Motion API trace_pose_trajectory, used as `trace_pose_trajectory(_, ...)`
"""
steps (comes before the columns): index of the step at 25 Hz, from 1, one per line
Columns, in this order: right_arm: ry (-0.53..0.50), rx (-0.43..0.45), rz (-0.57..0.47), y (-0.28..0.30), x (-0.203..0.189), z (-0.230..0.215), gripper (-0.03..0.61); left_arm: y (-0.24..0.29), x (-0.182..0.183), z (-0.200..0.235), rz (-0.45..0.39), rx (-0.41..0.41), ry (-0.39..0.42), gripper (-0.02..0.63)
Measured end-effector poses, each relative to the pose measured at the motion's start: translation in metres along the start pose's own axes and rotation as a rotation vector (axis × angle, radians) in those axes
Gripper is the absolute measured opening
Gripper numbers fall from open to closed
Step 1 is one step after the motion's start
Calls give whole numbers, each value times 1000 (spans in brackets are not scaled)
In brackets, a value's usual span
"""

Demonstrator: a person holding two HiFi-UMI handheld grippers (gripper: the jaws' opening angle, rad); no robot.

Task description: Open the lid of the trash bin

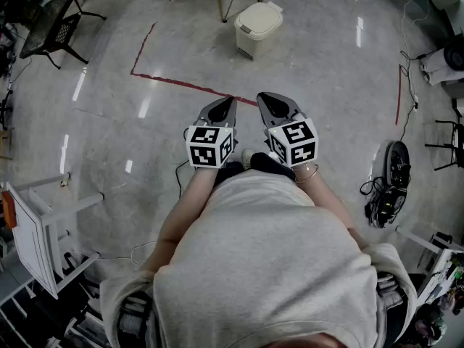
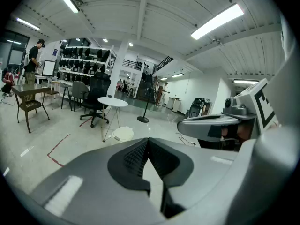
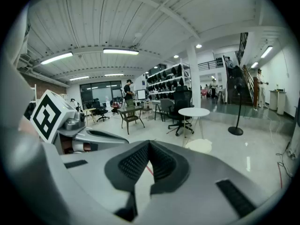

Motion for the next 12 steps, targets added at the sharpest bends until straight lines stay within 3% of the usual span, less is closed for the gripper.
trace_pose_trajectory(12, 8, 14, -1, -3, -7, -14, 7, 11, 2, -19, -16, -21, 40, 9)
Point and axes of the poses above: the fingertips, and each gripper's own axes: y forward along the fingers, z to its left, x out of its top, the point moved 9 cm from there along -y, backward along the fingers, and after that the axes turned 11 degrees about -y, right-handed, at the moved point
